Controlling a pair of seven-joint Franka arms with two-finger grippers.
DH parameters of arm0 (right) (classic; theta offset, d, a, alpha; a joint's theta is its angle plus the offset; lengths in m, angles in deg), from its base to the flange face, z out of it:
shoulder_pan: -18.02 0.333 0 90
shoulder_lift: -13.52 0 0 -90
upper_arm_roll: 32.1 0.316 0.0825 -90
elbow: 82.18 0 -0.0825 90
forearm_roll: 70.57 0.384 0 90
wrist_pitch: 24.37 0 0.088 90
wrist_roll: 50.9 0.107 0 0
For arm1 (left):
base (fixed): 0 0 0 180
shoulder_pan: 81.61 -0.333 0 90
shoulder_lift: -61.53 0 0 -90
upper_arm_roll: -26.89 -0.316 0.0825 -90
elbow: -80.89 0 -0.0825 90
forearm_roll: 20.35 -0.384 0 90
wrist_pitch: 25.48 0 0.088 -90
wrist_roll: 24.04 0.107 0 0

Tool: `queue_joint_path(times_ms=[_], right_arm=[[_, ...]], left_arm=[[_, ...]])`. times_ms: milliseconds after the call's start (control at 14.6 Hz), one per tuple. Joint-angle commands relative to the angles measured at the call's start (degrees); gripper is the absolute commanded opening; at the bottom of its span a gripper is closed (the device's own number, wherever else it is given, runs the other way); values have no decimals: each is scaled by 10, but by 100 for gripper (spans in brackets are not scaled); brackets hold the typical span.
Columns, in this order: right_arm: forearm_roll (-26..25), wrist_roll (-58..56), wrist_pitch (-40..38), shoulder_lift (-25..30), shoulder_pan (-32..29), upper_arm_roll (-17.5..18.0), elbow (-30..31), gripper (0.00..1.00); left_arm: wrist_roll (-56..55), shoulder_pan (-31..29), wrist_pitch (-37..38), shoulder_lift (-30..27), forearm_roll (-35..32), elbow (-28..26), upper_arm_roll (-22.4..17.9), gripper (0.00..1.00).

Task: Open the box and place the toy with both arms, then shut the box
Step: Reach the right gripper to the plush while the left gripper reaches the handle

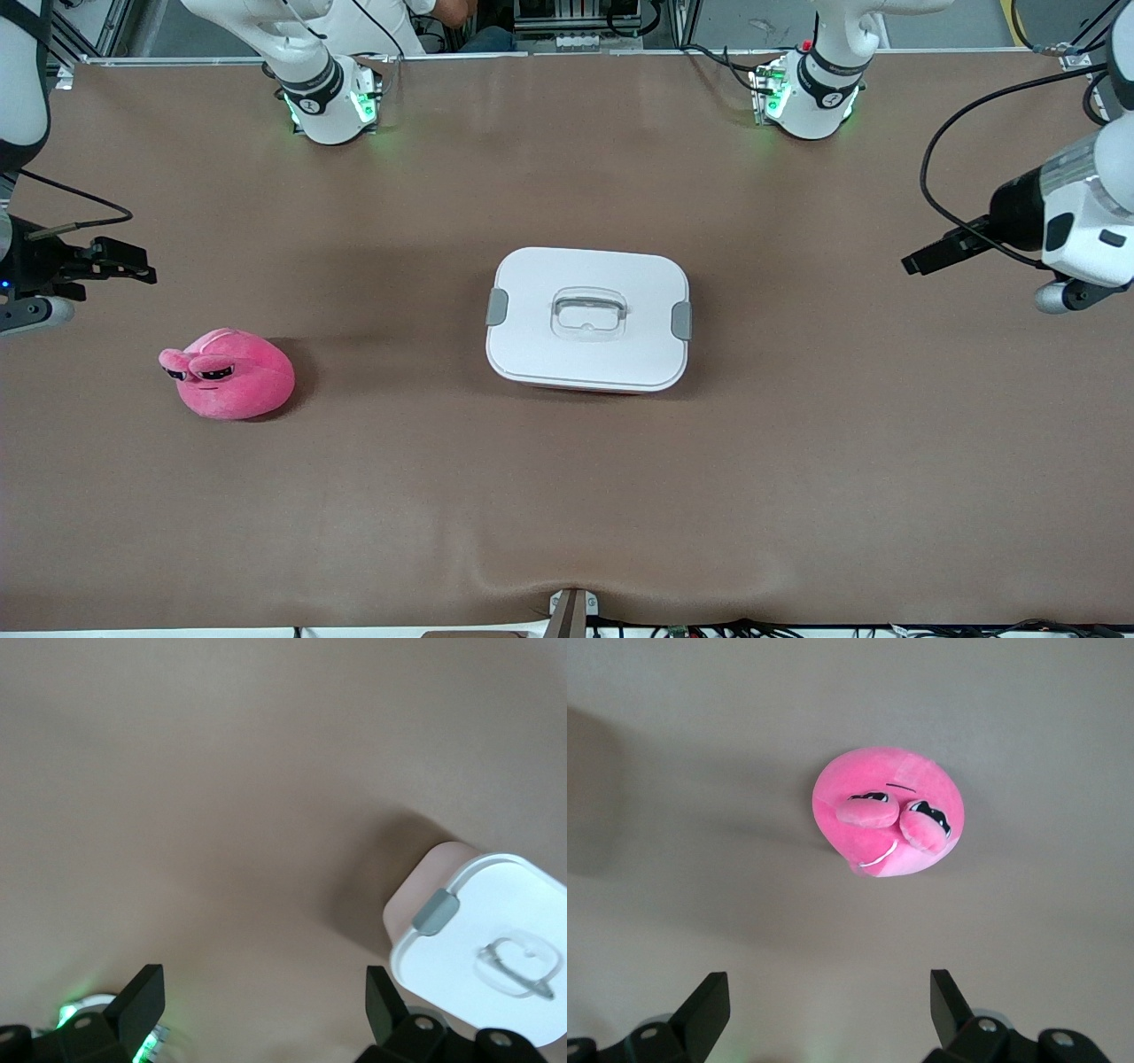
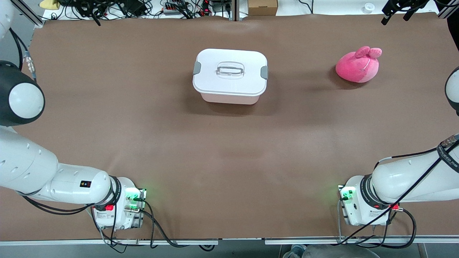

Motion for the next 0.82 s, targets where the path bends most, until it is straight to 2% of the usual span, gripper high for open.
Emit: queue_joint_path(times_ms=[0, 343, 755], right_arm=[[-7, -112, 53, 4, -11, 5, 45, 100], [-7, -270, 140, 3, -11, 6, 87, 100], [-8, -446, 202, -26, 9, 8, 102, 100]], left_arm=[[-74, 17, -8, 10, 8, 12, 2, 100], [-173, 59, -15, 25, 5, 12, 3, 100], [-322, 120, -82, 45, 2, 9, 5, 100]])
